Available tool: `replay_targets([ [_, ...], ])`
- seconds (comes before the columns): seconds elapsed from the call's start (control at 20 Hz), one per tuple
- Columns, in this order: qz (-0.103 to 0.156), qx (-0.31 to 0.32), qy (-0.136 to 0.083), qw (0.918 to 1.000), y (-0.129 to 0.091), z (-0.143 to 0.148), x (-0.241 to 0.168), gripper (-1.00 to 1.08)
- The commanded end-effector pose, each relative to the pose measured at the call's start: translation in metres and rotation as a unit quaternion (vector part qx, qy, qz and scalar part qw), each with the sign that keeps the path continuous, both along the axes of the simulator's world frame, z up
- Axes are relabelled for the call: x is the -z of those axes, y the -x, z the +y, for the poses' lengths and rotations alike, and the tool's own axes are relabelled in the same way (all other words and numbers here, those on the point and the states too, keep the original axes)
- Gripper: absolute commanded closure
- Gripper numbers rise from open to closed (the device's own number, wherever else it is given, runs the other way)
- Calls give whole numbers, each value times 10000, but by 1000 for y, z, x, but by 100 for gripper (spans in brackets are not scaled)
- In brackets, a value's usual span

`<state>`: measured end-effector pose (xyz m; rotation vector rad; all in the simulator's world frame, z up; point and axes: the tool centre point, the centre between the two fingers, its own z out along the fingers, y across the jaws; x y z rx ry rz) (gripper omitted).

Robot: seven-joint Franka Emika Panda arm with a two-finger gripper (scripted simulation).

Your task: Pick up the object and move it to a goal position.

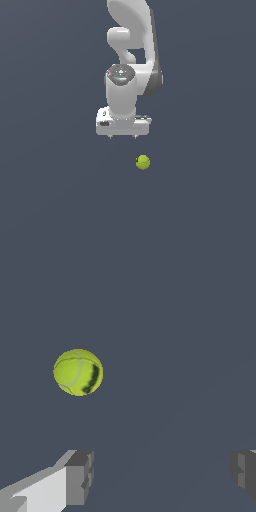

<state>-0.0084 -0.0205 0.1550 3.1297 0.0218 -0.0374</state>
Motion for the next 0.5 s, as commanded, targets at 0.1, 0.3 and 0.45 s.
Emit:
replay_targets([
  [0.1,14,-32,1,10000,0,3,0,-92],
  [0.3,113,-262,6,9996,3,21,4,-92],
  [0.45,152,-358,8,9992,3,28,5,-92],
])
